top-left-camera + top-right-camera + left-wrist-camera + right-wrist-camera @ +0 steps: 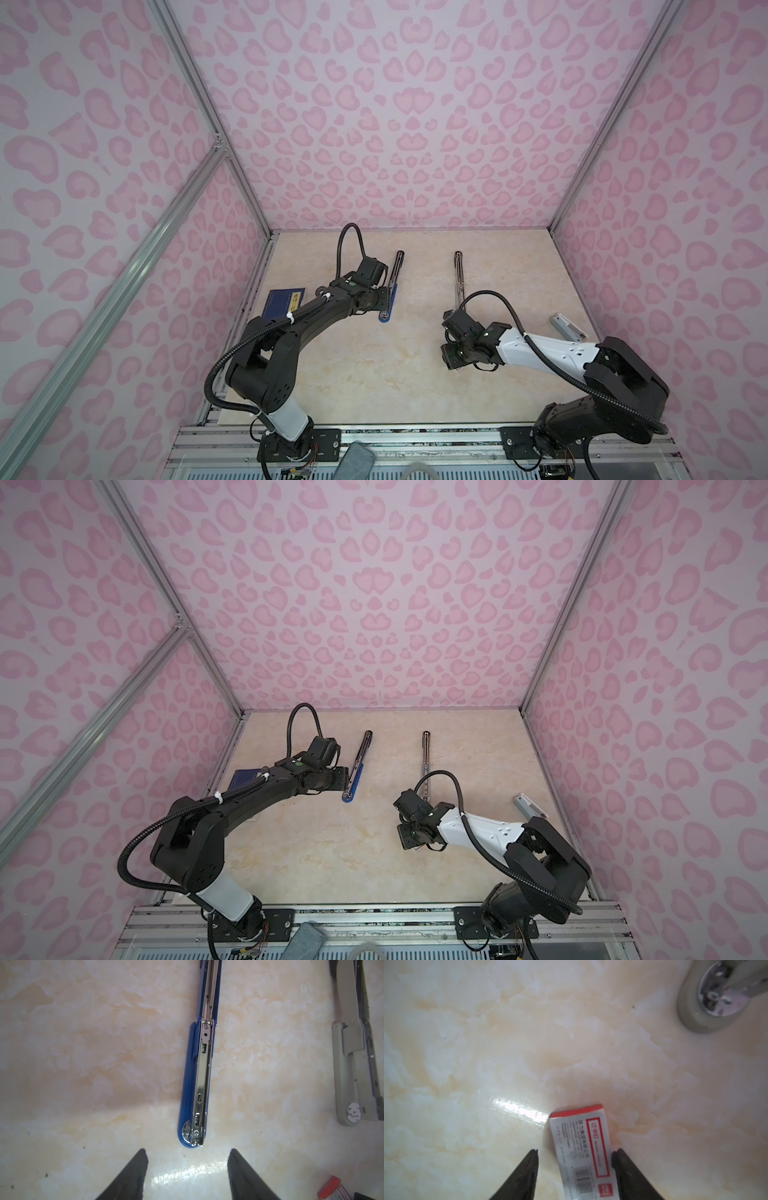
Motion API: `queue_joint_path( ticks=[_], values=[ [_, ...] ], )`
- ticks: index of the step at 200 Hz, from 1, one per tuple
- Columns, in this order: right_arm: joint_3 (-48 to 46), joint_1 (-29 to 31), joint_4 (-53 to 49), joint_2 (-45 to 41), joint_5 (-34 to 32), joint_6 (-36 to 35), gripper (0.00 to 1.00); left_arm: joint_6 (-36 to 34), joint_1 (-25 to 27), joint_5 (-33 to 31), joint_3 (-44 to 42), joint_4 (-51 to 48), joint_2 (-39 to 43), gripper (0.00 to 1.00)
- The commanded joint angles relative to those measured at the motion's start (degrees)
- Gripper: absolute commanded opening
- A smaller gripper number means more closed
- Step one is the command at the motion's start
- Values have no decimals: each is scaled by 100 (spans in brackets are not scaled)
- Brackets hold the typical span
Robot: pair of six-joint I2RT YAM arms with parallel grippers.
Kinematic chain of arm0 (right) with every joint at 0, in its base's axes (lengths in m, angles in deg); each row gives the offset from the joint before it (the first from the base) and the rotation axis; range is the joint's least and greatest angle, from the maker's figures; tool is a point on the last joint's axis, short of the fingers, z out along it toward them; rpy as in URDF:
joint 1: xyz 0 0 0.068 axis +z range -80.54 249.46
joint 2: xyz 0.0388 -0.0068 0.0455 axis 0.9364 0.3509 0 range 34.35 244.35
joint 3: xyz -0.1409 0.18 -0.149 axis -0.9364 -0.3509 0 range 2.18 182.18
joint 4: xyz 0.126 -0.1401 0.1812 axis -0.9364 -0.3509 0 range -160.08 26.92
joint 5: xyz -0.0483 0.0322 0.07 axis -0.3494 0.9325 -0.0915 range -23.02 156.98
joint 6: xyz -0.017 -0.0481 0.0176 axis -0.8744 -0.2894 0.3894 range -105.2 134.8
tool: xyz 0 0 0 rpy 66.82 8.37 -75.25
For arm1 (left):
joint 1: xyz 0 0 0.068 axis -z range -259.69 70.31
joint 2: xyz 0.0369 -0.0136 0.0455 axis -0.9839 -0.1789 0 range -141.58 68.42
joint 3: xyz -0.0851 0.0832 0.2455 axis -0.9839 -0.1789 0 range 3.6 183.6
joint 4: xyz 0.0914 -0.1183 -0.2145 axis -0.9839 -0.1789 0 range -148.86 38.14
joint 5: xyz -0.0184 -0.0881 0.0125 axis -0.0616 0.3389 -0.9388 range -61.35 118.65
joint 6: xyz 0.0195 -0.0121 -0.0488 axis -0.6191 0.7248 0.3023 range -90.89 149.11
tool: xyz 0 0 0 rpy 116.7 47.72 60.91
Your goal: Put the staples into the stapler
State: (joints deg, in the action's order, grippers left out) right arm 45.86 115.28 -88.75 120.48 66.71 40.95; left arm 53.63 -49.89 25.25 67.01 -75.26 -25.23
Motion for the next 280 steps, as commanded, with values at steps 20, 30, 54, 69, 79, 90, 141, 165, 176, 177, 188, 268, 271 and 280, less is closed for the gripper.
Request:
queue_joint_path(
  ticks=[20, 30, 54, 69, 79, 90, 141, 165, 176, 177, 188, 268, 271, 280],
  values=[
    [364, 370, -292, 447, -523, -215, 53, 202, -1, 33, -228, 239, 152, 64],
    [451, 437, -323, 543, -594, -254, 52, 212, -1, 25, -258, 239, 186, 64],
    [682, 564, -303, 723, -650, -418, 45, 221, -1, -37, -346, 239, 304, 63],
    [871, 650, -263, 890, -669, -579, 44, 212, -1, -111, -414, 210, 374, 63],
    [1054, 719, -255, 1030, -671, -705, 43, 204, -1, -171, -465, 187, 440, 63],
    [1226, 790, -214, 1203, -669, -866, 43, 212, -9, -203, -541, 169, 537, 63],
    [1821, 1035, -17, 1493, -493, -1560, 47, 257, -18, -22, -888, 79, 1154, 63],
    [1748, 968, 100, 1128, -341, -1543, 54, 163, -10, 426, -943, -21, 1221, 65],
    [1609, 867, 155, 886, -240, -1434, 55, 107, 35, 730, -966, -8, 1229, 65],
    [1596, 858, 162, 861, -234, -1427, 55, 102, 44, 751, -973, -3, 1223, 65],
    [1367, 731, 230, 572, -135, -1244, 55, 19, 176, 964, -973, 2, 1214, 66],
    [-1211, -601, 1297, -1744, 968, 21, 51, -154, 1315, 1716, -271, 163, -200, 65],
    [-1291, -601, 1340, -1818, 983, 67, 51, -161, 1322, 1735, -252, 168, -259, 65],
    [-1431, -597, 1414, -1925, 1015, 181, 51, -190, 1333, 1778, -170, 164, -442, 65]
  ],
)
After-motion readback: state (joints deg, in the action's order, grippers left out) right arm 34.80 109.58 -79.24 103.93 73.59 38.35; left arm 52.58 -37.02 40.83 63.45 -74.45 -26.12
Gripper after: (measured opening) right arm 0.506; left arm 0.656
